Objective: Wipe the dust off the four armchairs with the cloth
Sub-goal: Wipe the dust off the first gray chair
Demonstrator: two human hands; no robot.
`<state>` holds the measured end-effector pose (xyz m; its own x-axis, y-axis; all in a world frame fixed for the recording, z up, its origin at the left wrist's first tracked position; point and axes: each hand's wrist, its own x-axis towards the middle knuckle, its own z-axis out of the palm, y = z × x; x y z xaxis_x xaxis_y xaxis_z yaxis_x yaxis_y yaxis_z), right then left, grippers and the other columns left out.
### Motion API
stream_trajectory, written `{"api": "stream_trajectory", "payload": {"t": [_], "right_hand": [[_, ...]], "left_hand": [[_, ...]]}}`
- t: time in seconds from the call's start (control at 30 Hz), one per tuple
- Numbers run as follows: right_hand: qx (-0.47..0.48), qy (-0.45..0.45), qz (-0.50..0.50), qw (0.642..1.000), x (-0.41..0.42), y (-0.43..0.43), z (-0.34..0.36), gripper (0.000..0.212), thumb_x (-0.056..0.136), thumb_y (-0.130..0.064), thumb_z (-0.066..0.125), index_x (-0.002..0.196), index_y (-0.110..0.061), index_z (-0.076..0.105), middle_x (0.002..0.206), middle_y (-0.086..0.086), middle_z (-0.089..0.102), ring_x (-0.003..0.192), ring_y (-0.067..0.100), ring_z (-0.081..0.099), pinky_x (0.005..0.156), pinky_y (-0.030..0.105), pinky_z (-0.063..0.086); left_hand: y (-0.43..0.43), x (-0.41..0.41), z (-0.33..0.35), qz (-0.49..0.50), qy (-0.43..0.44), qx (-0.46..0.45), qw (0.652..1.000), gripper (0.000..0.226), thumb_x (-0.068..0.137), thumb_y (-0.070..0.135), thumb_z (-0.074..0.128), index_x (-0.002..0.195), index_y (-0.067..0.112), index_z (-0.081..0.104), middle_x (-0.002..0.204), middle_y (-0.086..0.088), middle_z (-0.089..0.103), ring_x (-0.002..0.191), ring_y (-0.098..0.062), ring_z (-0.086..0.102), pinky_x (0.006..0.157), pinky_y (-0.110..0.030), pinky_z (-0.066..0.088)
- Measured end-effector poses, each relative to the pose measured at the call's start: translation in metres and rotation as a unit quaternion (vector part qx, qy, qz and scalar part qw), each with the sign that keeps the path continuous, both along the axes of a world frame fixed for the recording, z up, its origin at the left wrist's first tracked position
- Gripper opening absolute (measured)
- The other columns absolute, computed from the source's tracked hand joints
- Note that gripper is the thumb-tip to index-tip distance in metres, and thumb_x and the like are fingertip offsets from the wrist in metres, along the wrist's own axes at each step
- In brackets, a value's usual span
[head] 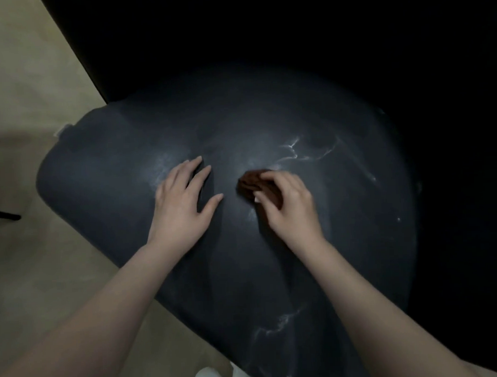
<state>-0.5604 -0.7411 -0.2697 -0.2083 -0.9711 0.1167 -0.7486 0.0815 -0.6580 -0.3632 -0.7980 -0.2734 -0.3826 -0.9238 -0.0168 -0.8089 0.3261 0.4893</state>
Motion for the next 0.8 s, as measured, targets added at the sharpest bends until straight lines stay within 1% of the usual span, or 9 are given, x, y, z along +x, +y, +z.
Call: {"api": "stream_trajectory", "payload": {"t": [0.13, 0.3, 0.37, 0.43, 0.5, 0.57, 0.63, 0.7, 0.8], "right_hand": [[-0.007, -0.027, 0.011, 1.0, -0.011, 0.017, 0.008, 0.022, 0.082, -0.014, 0.07, 0.102, -0.006, 0.07, 0.1, 0.004, 0.071, 0.093, 0.024, 0.062, 0.089, 0.013, 0.038], [-0.012, 0.021, -0.095, 0.995, -0.038, -0.003, 0.006, 0.023, 0.083, -0.008, 0.07, 0.106, -0.006, 0.067, 0.104, 0.009, 0.068, 0.095, 0.031, 0.059, 0.087, 0.021, 0.038], [-0.018, 0.038, -0.038, 0.998, -0.023, -0.007, 0.001, 0.024, 0.082, -0.009, 0.068, 0.105, -0.006, 0.066, 0.104, 0.01, 0.068, 0.094, 0.032, 0.059, 0.088, 0.027, 0.04], [-0.021, 0.035, 0.06, 0.997, -0.007, 0.004, 0.001, 0.025, 0.081, -0.009, 0.069, 0.106, -0.005, 0.067, 0.105, 0.008, 0.068, 0.095, 0.027, 0.057, 0.089, 0.03, 0.043], [-0.017, 0.017, 0.14, 0.99, -0.008, 0.019, 0.002, 0.025, 0.082, -0.008, 0.071, 0.106, -0.005, 0.067, 0.107, 0.005, 0.068, 0.094, 0.023, 0.057, 0.089, 0.03, 0.046], [-0.002, 0.013, 0.17, 0.985, -0.024, 0.028, 0.005, 0.024, 0.084, -0.01, 0.072, 0.107, -0.006, 0.067, 0.108, 0.003, 0.068, 0.095, 0.022, 0.058, 0.09, 0.027, 0.046], [0.001, 0.029, 0.123, 0.992, -0.047, 0.028, 0.006, 0.024, 0.085, -0.011, 0.069, 0.108, -0.005, 0.067, 0.109, 0.006, 0.068, 0.097, 0.026, 0.06, 0.095, 0.022, 0.042], [0.0, 0.035, -0.011, 0.999, -0.074, 0.02, 0.005, 0.025, 0.084, -0.01, 0.067, 0.108, -0.003, 0.067, 0.108, 0.011, 0.068, 0.099, 0.031, 0.061, 0.095, 0.017, 0.036], [0.002, 0.014, -0.177, 0.984, -0.104, -0.006, 0.005, 0.022, 0.086, -0.008, 0.067, 0.107, -0.003, 0.065, 0.105, 0.015, 0.067, 0.1, 0.036, 0.06, 0.087, 0.02, 0.034]], "left_hand": [[-0.001, 0.001, 0.001, 0.001, 0.0, 0.006, 1.0, 0.054, 0.092, 0.036, 0.066, 0.139, 0.012, 0.054, 0.151, -0.005, 0.043, 0.141, -0.027, 0.034, 0.111, -0.051, 0.028], [-0.001, 0.001, 0.0, -0.001, 0.001, 0.002, 1.0, 0.052, 0.092, 0.034, 0.067, 0.137, 0.011, 0.056, 0.149, -0.006, 0.045, 0.139, -0.027, 0.035, 0.11, -0.051, 0.03], [-0.002, 0.0, -0.001, 0.0, -0.001, -0.004, 1.0, 0.051, 0.092, 0.033, 0.067, 0.136, 0.011, 0.056, 0.147, -0.007, 0.046, 0.138, -0.027, 0.035, 0.109, -0.051, 0.031], [-0.003, -0.003, 0.0, 0.001, -0.002, -0.005, 1.0, 0.051, 0.092, 0.033, 0.066, 0.136, 0.011, 0.056, 0.146, -0.007, 0.046, 0.137, -0.027, 0.035, 0.109, -0.051, 0.031], [-0.006, -0.006, 0.001, -0.001, -0.004, -0.001, 1.0, 0.051, 0.092, 0.033, 0.065, 0.137, 0.011, 0.055, 0.146, -0.007, 0.046, 0.137, -0.027, 0.035, 0.11, -0.05, 0.031], [-0.011, -0.011, 0.003, -0.013, -0.006, -0.002, 1.0, 0.052, 0.092, 0.033, 0.065, 0.138, 0.011, 0.054, 0.147, -0.006, 0.045, 0.138, -0.027, 0.035, 0.111, -0.049, 0.03], [-0.018, -0.016, 0.005, -0.019, -0.002, -0.003, 1.0, 0.052, 0.092, 0.034, 0.064, 0.138, 0.011, 0.054, 0.147, -0.006, 0.045, 0.138, -0.026, 0.034, 0.11, -0.049, 0.029], [-0.024, -0.022, 0.006, -0.019, 0.002, -0.002, 1.0, 0.052, 0.093, 0.034, 0.064, 0.138, 0.011, 0.054, 0.147, -0.005, 0.045, 0.138, -0.025, 0.034, 0.111, -0.049, 0.029], [-0.031, -0.031, 0.004, -0.025, 0.003, 0.004, 1.0, 0.052, 0.093, 0.034, 0.063, 0.139, 0.011, 0.054, 0.149, -0.005, 0.044, 0.139, -0.025, 0.033, 0.112, -0.047, 0.026]]}}
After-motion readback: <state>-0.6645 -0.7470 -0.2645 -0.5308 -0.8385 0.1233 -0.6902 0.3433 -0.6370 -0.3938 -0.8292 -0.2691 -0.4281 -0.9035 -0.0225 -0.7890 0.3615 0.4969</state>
